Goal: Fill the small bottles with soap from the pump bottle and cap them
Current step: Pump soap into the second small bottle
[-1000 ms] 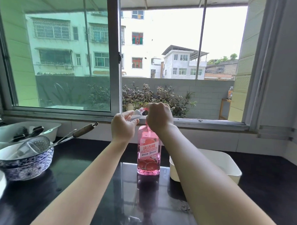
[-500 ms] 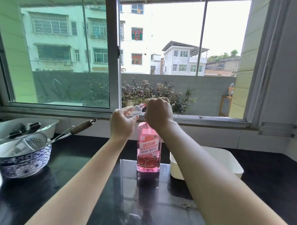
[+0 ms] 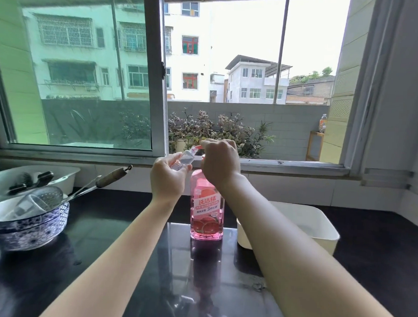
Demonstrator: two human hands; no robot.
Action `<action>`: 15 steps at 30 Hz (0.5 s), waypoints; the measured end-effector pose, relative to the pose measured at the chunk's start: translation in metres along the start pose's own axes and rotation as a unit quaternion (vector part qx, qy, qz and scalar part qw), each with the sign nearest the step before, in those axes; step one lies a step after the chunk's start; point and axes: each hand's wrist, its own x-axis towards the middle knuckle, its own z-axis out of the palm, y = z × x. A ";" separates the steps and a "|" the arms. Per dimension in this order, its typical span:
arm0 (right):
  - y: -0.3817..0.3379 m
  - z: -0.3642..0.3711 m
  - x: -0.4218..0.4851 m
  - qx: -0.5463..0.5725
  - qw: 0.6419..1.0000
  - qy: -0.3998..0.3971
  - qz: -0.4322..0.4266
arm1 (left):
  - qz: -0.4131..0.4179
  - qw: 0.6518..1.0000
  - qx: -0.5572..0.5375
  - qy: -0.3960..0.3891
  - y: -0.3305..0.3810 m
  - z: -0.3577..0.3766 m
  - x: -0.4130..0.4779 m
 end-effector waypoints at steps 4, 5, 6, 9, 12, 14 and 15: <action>-0.003 -0.009 0.006 -0.020 1.000 -0.021 -0.010 | -0.003 1.000 0.003 0.007 0.000 0.001 0.004; -0.002 -0.005 0.004 -0.014 1.000 -0.016 -0.006 | -0.003 1.000 0.002 0.006 -0.002 0.002 0.004; -0.002 0.002 0.001 -0.001 1.000 -0.002 -0.002 | -0.003 1.000 0.003 0.004 -0.004 0.003 0.004; -0.004 0.021 -0.013 0.040 0.999 0.032 0.018 | -0.007 1.000 0.006 -0.001 -0.012 0.006 -0.001; -0.004 0.021 -0.015 0.030 0.999 0.022 0.007 | -0.014 1.000 -0.003 -0.001 -0.013 0.006 -0.004; -0.003 0.011 -0.010 0.017 1.000 -0.001 0.003 | -0.015 1.000 -0.009 -0.004 -0.009 0.006 -0.003; -0.002 0.006 -0.007 0.009 1.000 -0.013 0.000 | -0.015 1.000 -0.012 -0.001 -0.006 0.006 -0.003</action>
